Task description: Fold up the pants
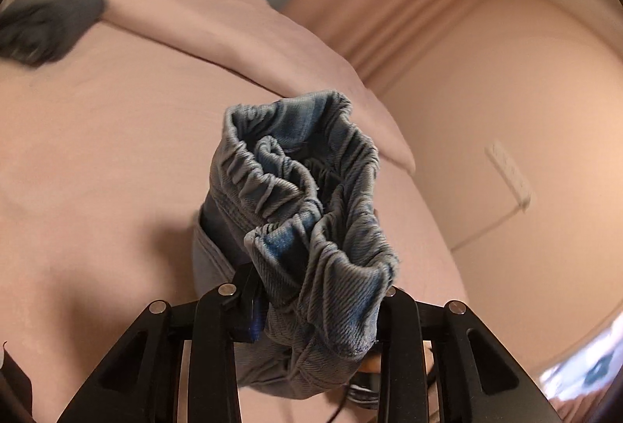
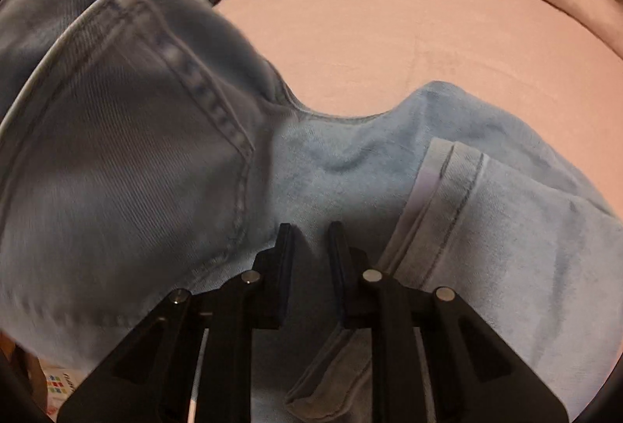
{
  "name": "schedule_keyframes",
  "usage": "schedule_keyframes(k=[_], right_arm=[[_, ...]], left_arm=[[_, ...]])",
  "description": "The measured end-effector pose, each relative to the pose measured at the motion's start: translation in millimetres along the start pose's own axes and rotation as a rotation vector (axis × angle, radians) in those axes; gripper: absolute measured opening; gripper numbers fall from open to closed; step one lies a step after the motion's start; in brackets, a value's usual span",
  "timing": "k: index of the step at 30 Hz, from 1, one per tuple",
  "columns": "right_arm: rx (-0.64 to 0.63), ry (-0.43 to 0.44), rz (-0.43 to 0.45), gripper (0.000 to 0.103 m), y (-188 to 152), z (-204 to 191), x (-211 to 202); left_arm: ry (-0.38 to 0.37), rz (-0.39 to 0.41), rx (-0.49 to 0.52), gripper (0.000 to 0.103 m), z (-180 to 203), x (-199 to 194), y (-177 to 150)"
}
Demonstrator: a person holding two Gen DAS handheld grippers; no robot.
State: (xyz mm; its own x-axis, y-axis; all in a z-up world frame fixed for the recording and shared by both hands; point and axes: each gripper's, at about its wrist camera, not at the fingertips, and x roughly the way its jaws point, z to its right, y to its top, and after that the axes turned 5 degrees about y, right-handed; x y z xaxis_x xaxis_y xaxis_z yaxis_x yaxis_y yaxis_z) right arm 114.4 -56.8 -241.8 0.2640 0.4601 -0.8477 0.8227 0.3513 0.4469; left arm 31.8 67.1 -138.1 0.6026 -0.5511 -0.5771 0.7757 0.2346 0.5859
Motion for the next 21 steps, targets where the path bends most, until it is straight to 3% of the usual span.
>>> schedule_keyframes(k=[2,5,10,13,15,17,21], right_arm=[[0.027,0.057,0.039,0.022,-3.1,7.0,-3.0],[0.188,0.221,0.098,0.015,-13.0,40.4,-12.7],[0.474,0.402,0.254,0.026,-48.4,103.7,-70.8],[0.685,0.577,0.357,0.048,-75.8,146.9,-107.5],[0.729,0.686,0.404,0.073,-86.1,158.8,-129.0],[0.704,0.708,0.401,0.090,-89.2,155.7,-144.1],[0.655,0.606,0.322,0.088,-78.7,145.1,-148.2]], left_arm=[[0.027,-0.021,0.047,0.031,13.8,8.4,-1.9],[0.082,-0.052,0.107,0.030,31.7,26.5,-3.2],[0.154,-0.109,0.213,0.030,59.5,56.5,-12.8],[0.194,-0.130,0.299,0.030,76.1,70.6,-21.8],[0.224,-0.145,0.348,0.030,84.3,79.4,-28.7],[0.236,-0.161,0.376,0.030,88.1,86.7,-34.3],[0.248,-0.189,0.413,0.030,97.9,100.1,-46.4]])
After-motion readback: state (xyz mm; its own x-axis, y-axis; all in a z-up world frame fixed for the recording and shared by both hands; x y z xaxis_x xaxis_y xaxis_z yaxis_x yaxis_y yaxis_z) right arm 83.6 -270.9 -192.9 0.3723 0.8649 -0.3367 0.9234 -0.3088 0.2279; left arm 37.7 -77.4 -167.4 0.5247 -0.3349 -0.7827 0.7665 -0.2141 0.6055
